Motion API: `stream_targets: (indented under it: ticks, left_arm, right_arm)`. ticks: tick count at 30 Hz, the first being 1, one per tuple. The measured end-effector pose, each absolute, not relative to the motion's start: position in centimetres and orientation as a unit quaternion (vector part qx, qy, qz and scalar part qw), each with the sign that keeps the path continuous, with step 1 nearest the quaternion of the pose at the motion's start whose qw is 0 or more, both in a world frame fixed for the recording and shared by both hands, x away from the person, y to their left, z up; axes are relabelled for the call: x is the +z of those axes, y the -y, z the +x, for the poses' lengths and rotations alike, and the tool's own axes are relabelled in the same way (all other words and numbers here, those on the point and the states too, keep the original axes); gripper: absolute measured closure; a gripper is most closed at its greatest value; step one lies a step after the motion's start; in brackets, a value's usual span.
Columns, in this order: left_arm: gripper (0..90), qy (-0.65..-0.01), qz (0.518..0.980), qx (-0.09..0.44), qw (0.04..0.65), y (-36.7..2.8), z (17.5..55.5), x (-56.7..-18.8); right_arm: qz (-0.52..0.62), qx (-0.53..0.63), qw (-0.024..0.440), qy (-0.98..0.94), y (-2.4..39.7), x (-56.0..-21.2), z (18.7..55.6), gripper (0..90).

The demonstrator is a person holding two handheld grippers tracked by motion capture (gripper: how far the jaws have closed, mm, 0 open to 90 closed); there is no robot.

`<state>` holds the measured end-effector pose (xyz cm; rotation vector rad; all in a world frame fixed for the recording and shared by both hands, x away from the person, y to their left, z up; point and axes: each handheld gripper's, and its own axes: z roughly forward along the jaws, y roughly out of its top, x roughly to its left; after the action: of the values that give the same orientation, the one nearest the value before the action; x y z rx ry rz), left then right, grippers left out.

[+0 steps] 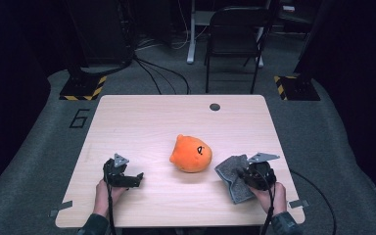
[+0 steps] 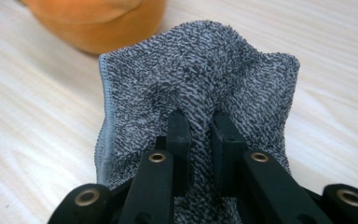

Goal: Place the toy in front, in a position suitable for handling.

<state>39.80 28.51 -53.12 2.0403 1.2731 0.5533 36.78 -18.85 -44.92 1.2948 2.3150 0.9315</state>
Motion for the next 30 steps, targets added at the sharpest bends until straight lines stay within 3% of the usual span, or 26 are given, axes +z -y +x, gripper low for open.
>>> stream_targets:
  ticks: [12,25,28,30]
  left_arm:
    - [0.3,-0.487,0.781,0.212,0.329,-28.5,39.8,-53.1]
    - [0.2,-0.486,0.782,0.21,0.329,-28.5,39.8,-53.1]
    - [0.3,-0.486,0.782,0.21,0.329,-28.5,39.8,-53.1]
    - [0.3,-0.486,0.782,0.21,0.329,-28.5,39.8,-53.1]
  right_arm:
    - [0.496,0.317,0.21,-0.78,22.2,-44.2,39.7,79.8]
    - [0.555,0.286,0.222,-0.749,25.0,-46.5,44.4,77.9]
    - [0.557,0.275,0.225,-0.751,25.1,-47.7,45.9,72.6]
    - [0.564,0.266,0.228,-0.748,25.0,-48.2,46.5,57.1]
